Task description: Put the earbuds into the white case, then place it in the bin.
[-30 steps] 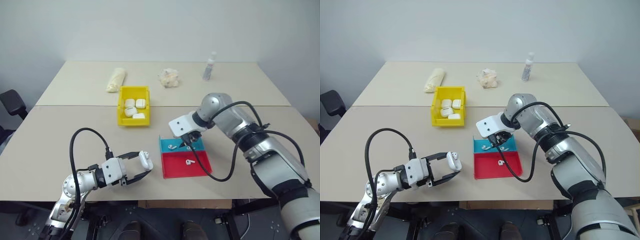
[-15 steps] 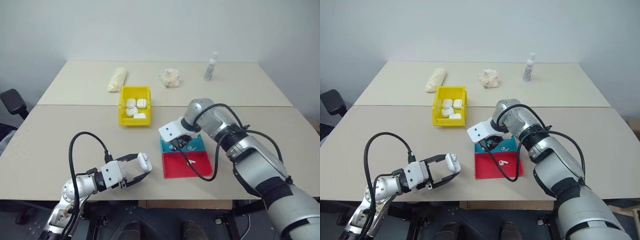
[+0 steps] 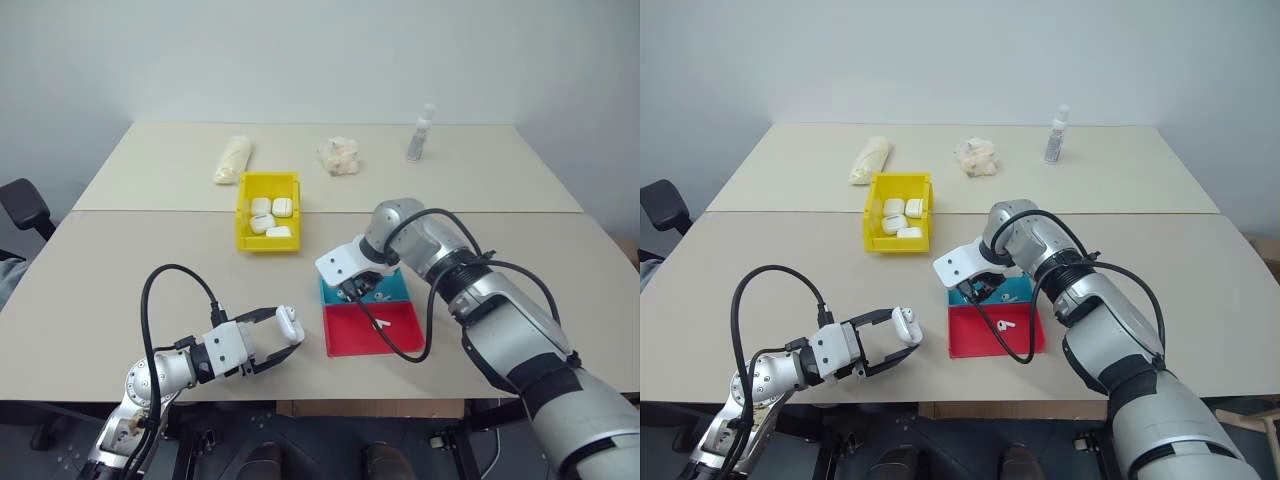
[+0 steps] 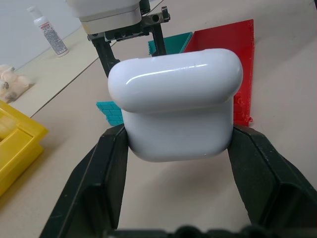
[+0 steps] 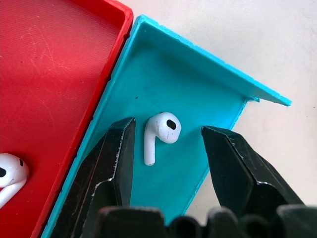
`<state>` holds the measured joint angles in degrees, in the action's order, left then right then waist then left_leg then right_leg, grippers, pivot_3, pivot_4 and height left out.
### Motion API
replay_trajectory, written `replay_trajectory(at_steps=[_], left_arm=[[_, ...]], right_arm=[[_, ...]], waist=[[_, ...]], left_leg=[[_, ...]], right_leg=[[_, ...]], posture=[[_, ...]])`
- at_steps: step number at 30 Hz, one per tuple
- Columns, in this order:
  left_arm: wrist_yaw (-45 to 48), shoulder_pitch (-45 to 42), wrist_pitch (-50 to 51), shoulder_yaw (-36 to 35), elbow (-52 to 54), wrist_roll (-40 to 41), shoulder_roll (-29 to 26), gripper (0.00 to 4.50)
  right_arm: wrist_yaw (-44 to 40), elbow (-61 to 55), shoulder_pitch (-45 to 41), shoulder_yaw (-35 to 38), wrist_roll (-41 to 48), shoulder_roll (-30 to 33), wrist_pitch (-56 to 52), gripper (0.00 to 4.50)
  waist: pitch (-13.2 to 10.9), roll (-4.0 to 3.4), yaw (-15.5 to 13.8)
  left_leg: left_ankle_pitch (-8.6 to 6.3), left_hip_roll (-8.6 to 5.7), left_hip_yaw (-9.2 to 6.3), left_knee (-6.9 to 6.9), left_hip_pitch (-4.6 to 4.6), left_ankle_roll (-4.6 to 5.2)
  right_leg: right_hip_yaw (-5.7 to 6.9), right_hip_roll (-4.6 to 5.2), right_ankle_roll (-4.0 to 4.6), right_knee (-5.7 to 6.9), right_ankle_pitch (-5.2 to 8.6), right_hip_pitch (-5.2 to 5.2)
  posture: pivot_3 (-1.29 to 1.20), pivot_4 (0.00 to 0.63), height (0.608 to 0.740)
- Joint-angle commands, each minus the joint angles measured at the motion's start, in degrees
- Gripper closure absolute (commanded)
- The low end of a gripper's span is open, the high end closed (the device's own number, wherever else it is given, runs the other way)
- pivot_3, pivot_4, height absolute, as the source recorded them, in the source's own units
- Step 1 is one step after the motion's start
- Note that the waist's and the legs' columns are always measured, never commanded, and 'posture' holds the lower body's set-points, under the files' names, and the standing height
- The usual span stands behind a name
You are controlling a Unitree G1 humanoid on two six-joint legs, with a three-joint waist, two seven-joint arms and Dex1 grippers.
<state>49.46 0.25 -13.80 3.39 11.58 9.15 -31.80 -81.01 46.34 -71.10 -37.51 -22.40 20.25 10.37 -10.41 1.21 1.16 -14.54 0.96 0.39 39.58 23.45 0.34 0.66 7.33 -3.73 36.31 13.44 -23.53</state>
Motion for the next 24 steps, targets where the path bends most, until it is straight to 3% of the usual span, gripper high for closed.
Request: replay_trajectory(at_steps=[1,15,19,24], left_arm=[[-0.55,-0.4,-0.44,-0.05,1.46,0.71,0.07,1.74],[-0.38,-1.08,-0.37,0.1,1.13,0.83,0.09,1.74],[-0.4,-1.22,-0.3,0.19,1.08,0.77,0.12,1.74],[-0.2,-1.29,-0.42,0.2,0.87,0.94,0.08,1.74]], right_arm=[[0.29,-1.73,-0.08,1.03,-0.31,0.07,0.8,3.15],[0.2,-2.57,0.6,0.96,-0.83,0.69,1.78,3.15],[0.49,-2.63,0.81,1.1,-1.17,0.64,1.29,3.85],[0.19,-3.92,1.39,1.47,-0.92,1.0,0.32,3.85]], waist=[[0.0,0.0,0.0],[0.0,0.0,0.0],[0.0,0.0,0.0],[0.0,0.0,-0.01]], left_leg=[[0.0,0.0,0.0,0.0,0.0,0.0],[0.0,0.0,0.0,-0.01,0.0,0.0],[0.0,0.0,0.0,-0.01,0.0,-0.01],[0.0,0.0,0.0,-0.01,-0.01,-0.01]], right_leg=[[0.0,0.0,0.0,0.0,0.0,0.0],[0.0,0.0,0.0,0.0,0.0,0.0],[0.0,0.0,0.0,0.0,0.0,0.0],[0.0,0.0,0.0,0.0,0.0,0.0]], posture=[[0.0,0.15,0.74],[0.0,0.15,0.74],[0.0,0.15,0.74],[0.0,0.15,0.74]])
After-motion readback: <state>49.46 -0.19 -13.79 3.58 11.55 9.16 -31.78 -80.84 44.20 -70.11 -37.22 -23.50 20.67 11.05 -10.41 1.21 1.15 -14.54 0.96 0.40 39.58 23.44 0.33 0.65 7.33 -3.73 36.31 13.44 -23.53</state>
